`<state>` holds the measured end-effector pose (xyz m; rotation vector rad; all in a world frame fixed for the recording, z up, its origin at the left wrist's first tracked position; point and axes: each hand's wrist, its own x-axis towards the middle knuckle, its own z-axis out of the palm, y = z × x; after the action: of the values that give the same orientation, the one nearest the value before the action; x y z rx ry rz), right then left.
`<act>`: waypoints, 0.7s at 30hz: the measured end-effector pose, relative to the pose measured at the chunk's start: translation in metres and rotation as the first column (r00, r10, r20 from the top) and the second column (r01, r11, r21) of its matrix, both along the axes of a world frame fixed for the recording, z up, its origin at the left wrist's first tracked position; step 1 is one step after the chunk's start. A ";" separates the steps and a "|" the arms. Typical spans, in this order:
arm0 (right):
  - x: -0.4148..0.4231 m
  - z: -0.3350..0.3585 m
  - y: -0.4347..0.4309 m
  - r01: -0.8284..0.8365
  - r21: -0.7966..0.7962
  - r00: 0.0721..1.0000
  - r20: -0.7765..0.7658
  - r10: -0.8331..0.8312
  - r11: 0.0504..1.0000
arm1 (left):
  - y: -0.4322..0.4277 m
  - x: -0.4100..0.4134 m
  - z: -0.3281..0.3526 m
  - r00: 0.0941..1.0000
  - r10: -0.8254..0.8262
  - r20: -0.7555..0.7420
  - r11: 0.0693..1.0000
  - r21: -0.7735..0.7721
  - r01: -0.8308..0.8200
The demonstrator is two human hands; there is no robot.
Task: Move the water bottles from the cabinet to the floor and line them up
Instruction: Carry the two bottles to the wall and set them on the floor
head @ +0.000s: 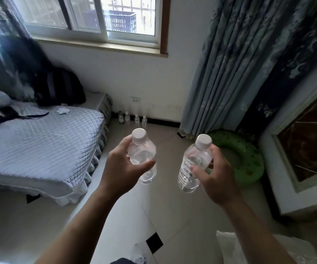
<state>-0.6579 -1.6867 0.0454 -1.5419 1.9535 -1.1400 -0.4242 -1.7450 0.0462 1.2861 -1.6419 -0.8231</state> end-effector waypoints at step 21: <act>-0.012 -0.015 -0.284 0.037 0.022 0.996 0.083 -0.039 0.999 | -0.287 -0.021 -0.007 0.998 -0.058 -0.012 0.996 0.069 0.059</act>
<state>-0.6702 -1.9709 0.0308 -1.4295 1.9411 -1.1772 -0.4457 -2.0324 0.0392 1.2846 -1.6621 -0.9276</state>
